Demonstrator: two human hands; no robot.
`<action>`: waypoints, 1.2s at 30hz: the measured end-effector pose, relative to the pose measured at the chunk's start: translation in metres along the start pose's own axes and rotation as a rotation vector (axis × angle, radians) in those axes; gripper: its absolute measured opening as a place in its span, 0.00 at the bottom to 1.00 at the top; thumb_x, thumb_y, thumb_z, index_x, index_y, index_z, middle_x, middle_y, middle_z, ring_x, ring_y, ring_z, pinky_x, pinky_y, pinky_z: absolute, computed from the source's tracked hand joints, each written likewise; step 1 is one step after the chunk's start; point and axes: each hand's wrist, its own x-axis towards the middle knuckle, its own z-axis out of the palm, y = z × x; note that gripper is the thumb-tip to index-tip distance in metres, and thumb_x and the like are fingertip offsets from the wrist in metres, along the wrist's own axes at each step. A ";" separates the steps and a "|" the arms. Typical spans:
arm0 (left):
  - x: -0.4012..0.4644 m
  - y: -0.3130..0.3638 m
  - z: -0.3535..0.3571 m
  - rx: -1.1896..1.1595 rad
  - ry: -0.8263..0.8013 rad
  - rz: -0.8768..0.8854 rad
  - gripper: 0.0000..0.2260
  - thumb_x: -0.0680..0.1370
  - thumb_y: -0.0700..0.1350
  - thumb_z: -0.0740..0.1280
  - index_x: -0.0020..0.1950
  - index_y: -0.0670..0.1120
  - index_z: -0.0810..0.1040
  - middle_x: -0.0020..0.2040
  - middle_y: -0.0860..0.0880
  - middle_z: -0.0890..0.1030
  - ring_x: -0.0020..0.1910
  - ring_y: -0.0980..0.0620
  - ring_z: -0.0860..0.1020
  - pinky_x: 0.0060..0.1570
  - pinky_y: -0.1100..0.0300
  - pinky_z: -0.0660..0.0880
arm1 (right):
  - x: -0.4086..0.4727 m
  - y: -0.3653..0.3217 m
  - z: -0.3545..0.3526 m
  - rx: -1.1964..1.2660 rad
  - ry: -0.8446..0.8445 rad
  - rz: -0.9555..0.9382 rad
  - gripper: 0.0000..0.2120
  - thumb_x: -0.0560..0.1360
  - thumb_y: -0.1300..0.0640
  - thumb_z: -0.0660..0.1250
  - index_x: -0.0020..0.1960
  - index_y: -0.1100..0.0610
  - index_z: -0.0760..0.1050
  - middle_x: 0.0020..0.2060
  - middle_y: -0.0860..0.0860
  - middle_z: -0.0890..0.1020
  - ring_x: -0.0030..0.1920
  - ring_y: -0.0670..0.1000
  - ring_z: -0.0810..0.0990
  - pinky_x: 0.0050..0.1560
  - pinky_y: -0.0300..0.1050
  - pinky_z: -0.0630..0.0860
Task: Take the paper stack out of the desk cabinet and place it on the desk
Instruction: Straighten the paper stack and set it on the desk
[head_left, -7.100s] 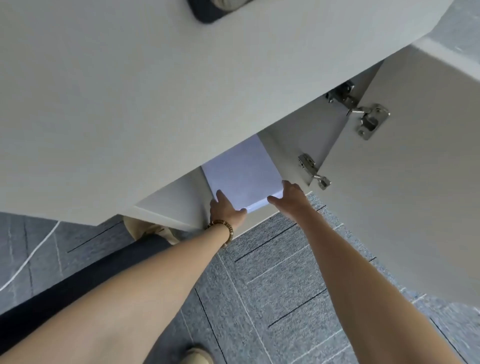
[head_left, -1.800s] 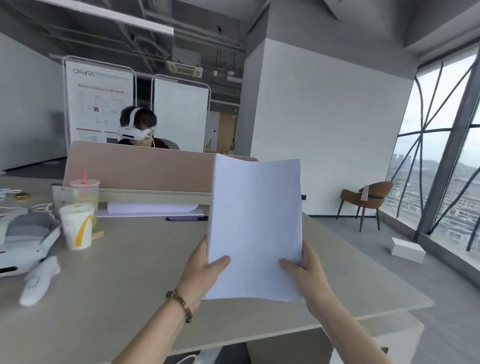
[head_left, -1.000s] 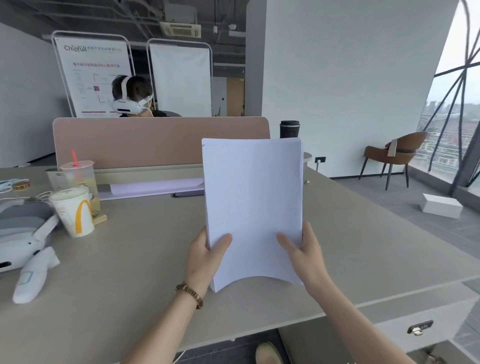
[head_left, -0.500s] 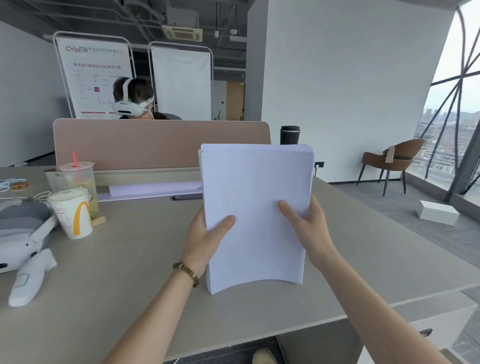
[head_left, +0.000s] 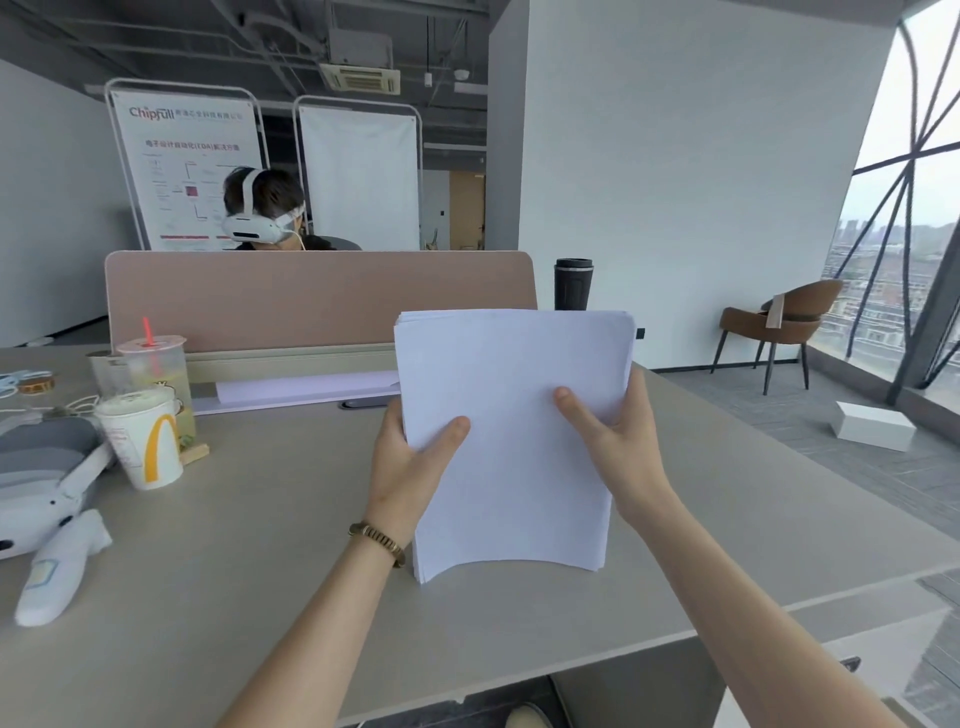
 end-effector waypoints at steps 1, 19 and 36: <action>-0.001 -0.002 0.000 0.004 -0.012 -0.003 0.17 0.73 0.41 0.76 0.59 0.51 0.78 0.52 0.57 0.85 0.49 0.60 0.84 0.44 0.65 0.79 | 0.001 0.001 0.000 0.001 -0.005 0.002 0.20 0.71 0.47 0.76 0.59 0.42 0.72 0.54 0.41 0.84 0.54 0.45 0.85 0.57 0.55 0.82; -0.034 -0.060 -0.017 0.237 -0.122 -0.277 0.10 0.71 0.43 0.78 0.50 0.53 0.84 0.45 0.59 0.87 0.45 0.65 0.84 0.39 0.73 0.76 | -0.046 0.078 -0.005 0.027 -0.032 0.153 0.22 0.75 0.52 0.74 0.67 0.47 0.73 0.60 0.44 0.84 0.60 0.47 0.83 0.63 0.58 0.79; -0.047 -0.052 0.013 0.651 0.005 -0.023 0.13 0.74 0.45 0.73 0.54 0.52 0.72 0.43 0.61 0.78 0.41 0.57 0.77 0.40 0.68 0.70 | -0.045 0.102 -0.014 -0.075 0.013 0.254 0.12 0.73 0.53 0.75 0.54 0.50 0.75 0.51 0.48 0.86 0.50 0.50 0.86 0.54 0.60 0.82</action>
